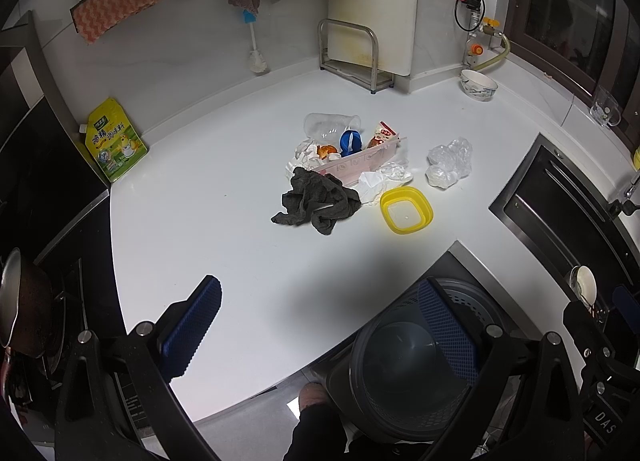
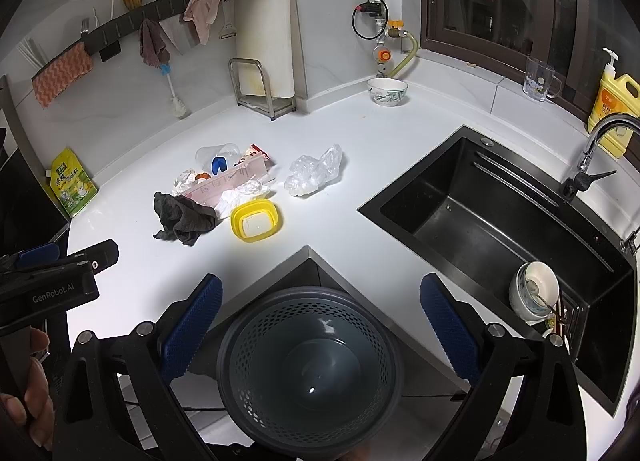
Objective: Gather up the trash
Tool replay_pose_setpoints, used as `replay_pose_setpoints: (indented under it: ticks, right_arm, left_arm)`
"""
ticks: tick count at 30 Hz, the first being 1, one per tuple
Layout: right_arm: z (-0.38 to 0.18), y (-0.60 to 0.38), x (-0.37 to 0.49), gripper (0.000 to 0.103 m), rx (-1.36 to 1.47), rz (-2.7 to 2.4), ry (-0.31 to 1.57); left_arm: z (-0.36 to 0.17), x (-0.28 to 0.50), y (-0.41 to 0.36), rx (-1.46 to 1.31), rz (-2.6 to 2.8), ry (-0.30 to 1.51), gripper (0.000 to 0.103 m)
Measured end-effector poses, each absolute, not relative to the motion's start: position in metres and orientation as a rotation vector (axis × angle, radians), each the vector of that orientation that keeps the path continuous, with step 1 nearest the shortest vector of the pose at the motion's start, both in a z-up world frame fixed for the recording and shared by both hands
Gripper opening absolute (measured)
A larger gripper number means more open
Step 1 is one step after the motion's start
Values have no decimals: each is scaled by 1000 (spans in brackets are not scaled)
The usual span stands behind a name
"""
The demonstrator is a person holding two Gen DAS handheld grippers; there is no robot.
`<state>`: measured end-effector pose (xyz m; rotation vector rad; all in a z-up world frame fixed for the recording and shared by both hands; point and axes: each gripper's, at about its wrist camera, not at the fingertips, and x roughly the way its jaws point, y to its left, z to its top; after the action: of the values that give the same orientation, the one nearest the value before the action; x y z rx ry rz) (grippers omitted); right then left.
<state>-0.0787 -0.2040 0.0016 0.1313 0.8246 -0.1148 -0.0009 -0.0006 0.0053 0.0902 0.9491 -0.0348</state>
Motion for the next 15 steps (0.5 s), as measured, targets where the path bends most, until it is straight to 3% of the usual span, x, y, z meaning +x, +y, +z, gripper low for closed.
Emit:
replay_pose_setpoints:
  ticks: [15]
  right_arm:
    - [1, -209, -77, 95, 143, -112, 829]
  left_arm:
    - [6, -1, -1, 90, -33, 948, 97]
